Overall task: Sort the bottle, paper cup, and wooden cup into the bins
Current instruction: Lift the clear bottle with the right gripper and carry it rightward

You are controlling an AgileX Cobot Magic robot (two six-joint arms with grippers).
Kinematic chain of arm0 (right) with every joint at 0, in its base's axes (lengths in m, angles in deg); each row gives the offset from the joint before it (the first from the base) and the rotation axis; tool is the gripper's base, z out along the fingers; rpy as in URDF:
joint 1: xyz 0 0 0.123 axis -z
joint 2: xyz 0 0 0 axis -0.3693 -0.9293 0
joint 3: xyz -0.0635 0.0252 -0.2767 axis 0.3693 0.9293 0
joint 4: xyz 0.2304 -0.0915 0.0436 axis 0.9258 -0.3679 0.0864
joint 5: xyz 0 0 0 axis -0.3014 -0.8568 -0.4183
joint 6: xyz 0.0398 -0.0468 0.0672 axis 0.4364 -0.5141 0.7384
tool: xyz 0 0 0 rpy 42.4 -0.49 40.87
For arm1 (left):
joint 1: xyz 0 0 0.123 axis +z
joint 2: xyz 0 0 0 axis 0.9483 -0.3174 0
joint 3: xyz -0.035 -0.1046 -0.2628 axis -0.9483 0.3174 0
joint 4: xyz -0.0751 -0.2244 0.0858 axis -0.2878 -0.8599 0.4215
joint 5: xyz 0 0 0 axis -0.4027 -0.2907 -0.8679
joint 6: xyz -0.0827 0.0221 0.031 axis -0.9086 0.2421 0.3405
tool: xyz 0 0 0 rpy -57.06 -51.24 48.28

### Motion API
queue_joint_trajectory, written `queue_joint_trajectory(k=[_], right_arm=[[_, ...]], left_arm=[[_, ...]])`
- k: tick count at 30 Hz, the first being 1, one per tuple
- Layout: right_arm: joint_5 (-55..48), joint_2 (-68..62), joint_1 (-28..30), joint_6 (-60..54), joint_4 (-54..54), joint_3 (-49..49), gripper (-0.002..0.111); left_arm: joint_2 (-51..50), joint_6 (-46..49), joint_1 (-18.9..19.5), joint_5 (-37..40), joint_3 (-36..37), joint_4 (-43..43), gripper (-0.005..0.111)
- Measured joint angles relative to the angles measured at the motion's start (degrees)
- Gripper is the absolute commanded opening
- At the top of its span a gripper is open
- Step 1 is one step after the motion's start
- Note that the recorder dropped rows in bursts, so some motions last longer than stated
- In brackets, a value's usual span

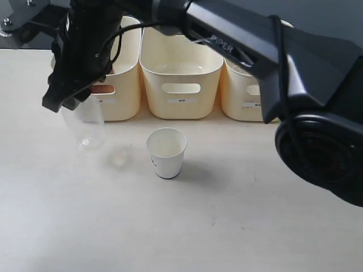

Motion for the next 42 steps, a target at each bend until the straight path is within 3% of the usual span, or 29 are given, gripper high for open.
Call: queue_joint_trajectory(k=[42], right_arm=[[-0.44,29.55,0.0,8.97,-16.92,0.0,0.001]], left_arm=[[0.0,0.0,0.0,0.0,0.0,0.0,0.0]])
